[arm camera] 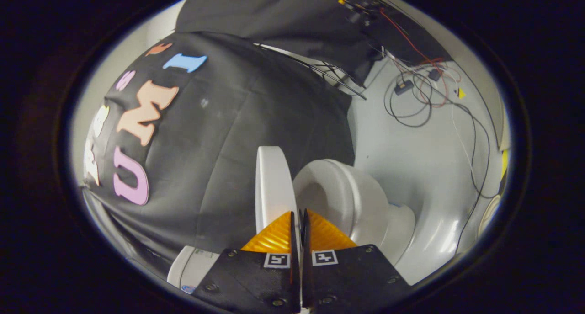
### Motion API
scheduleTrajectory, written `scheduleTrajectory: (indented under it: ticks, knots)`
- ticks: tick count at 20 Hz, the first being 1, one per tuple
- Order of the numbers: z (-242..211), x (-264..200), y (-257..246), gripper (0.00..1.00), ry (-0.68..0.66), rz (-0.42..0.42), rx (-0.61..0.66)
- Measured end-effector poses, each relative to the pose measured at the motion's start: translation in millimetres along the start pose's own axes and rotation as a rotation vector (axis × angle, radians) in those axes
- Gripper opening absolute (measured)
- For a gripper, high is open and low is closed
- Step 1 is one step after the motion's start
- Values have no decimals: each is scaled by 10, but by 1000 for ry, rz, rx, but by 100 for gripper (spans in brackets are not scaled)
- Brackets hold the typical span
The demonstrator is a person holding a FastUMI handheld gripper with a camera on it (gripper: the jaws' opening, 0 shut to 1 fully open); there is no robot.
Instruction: Open the toilet lid.
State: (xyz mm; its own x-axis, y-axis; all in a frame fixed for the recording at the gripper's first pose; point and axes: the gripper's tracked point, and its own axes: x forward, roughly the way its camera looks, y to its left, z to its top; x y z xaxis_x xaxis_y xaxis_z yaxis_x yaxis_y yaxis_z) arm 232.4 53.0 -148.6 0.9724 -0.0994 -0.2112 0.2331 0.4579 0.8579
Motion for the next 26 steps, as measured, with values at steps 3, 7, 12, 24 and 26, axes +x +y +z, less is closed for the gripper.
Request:
scheduleTrajectory:
  ticks: [3,7,12,24,26]
  knots:
    - [12,-143,420,3,-36,34,-58]
    - [-36,-287,802,3,-36,34,-201]
    - [-137,-405,1129,3,-32,58,-344]
    - [-512,-708,1820,3,-56,149,-559]
    - [-591,-768,1931,3,-64,167,-572]
